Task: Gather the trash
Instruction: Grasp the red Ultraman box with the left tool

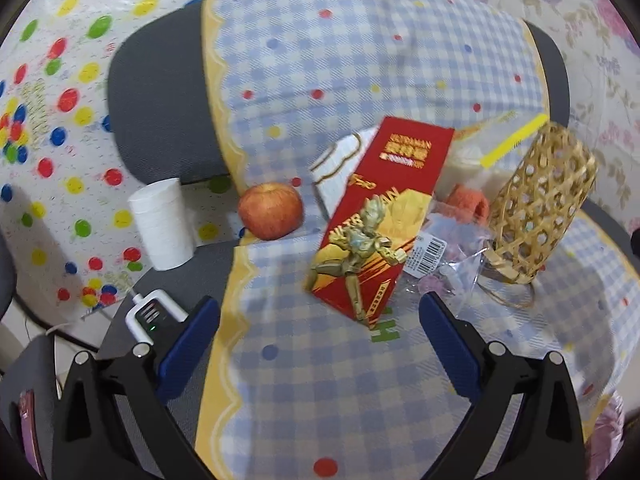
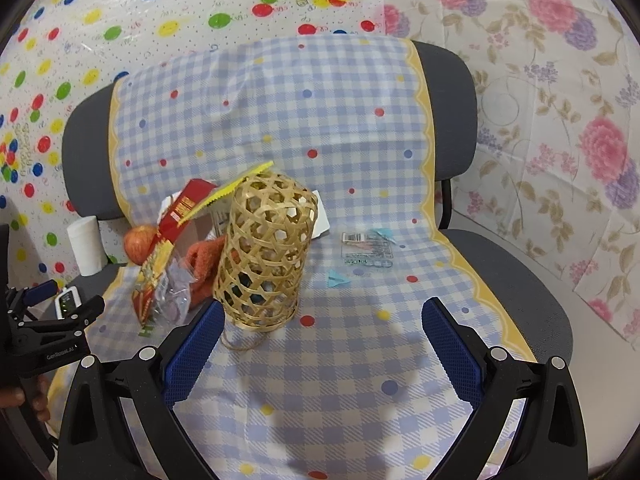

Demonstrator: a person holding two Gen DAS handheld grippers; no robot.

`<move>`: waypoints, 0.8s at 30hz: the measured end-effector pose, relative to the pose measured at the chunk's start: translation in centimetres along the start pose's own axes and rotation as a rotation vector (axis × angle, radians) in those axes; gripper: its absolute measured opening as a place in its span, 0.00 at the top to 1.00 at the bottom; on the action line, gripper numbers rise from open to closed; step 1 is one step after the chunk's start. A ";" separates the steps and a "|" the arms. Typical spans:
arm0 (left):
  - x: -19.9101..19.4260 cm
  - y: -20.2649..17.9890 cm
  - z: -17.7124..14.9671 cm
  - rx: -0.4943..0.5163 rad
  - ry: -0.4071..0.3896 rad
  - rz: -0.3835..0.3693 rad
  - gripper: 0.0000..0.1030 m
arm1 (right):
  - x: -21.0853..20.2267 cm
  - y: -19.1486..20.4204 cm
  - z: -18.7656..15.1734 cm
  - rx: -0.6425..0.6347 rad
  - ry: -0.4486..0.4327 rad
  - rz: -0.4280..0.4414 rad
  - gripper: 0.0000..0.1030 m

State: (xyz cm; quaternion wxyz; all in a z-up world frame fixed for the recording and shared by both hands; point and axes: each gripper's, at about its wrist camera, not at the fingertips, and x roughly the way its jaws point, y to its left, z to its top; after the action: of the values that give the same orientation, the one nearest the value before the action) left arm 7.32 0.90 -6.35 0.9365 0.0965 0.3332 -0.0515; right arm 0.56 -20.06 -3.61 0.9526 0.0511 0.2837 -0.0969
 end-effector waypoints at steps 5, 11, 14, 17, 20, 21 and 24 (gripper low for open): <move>3.9 -1.3 0.0 0.067 0.065 -0.003 0.06 | 1.3 -0.6 0.2 0.022 0.021 -0.001 0.06; 7.8 -1.3 0.1 0.075 0.147 -0.015 0.16 | 3.1 -0.7 0.1 0.025 0.049 0.009 0.06; 8.8 -2.1 0.2 0.099 0.166 -0.022 0.16 | 4.0 -0.7 0.1 0.032 0.065 0.019 0.06; 9.1 -2.8 0.7 0.131 0.158 -0.009 0.16 | 4.7 -0.7 0.1 0.032 0.074 0.026 0.06; 9.3 -2.7 1.2 0.125 0.150 0.013 0.33 | 4.7 -0.6 0.1 0.030 0.077 0.037 0.06; 9.2 -2.4 1.5 0.119 0.145 0.014 0.44 | 4.6 -0.5 0.1 0.027 0.075 0.039 0.06; 8.3 -1.3 1.8 0.050 0.137 -0.055 0.67 | 3.9 -0.4 -0.1 0.010 0.065 0.034 0.06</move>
State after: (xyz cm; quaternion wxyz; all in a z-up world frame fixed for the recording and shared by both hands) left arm 14.64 -1.02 -10.43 0.9071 0.1138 0.3975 -0.0789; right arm 3.66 -21.03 -5.85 0.9441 0.0636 0.3133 -0.0802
